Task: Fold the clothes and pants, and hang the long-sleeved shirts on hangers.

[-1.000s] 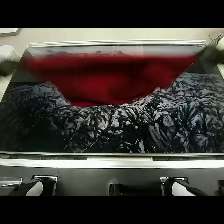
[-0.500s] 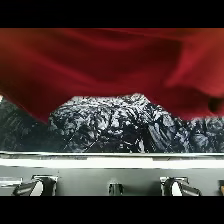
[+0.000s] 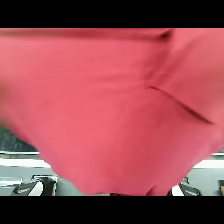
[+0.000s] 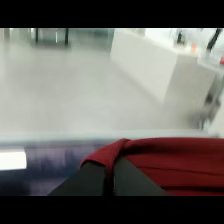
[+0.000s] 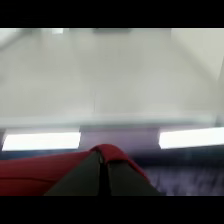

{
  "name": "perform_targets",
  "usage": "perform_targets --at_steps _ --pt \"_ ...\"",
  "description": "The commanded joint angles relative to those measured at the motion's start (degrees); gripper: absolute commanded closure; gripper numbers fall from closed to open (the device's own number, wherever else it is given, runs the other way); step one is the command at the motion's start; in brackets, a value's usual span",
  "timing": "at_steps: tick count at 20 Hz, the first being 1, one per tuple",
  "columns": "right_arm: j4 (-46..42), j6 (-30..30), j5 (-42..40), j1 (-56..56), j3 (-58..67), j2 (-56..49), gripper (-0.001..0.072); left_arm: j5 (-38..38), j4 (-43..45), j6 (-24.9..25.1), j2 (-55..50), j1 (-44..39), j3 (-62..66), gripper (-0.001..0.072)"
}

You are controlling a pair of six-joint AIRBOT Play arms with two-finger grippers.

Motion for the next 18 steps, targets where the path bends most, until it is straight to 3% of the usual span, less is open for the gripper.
perform_targets --at_steps 1,4,7,10,12,14,18 --pt "1.57 2.58 10.64 0.09 -7.85 -13.6 0.0673 -4.2 1.6 -0.59 -9.49 -1.68 -12.66 0.0689" --pt "6.01 4.28 2.6 1.68 -15.5 -27.47 0.0673 -0.72 1.6 0.0 -21.29 -2.95 -20.24 0.0689" --pt "9.53 6.58 -9.94 8.15 -15.65 -40.7 0.0672 5.86 -0.94 -0.02 -34.32 -2.99 -18.38 0.0688" --pt "12.02 11.39 -26.6 13.27 -15.65 -47.69 0.0671 10.75 -5.6 -0.02 -43.78 -2.97 -13.81 0.0688" --pt "12.09 14.05 -33.55 14.88 -15.65 -49.44 0.0671 14.16 -9.88 -0.02 -48.17 -3.04 -10.73 0.0688" --pt "12.09 14.32 -35.52 15.67 -15.65 -50.86 0.067 15.82 -13.92 0.02 -50.97 -3.69 -8.81 0.0688" --pt "12.31 14.71 -29.42 16.35 -15.65 -53.64 0.067 14.27 -13.9 -0.04 -53.46 -6.78 -8.57 0.0687"
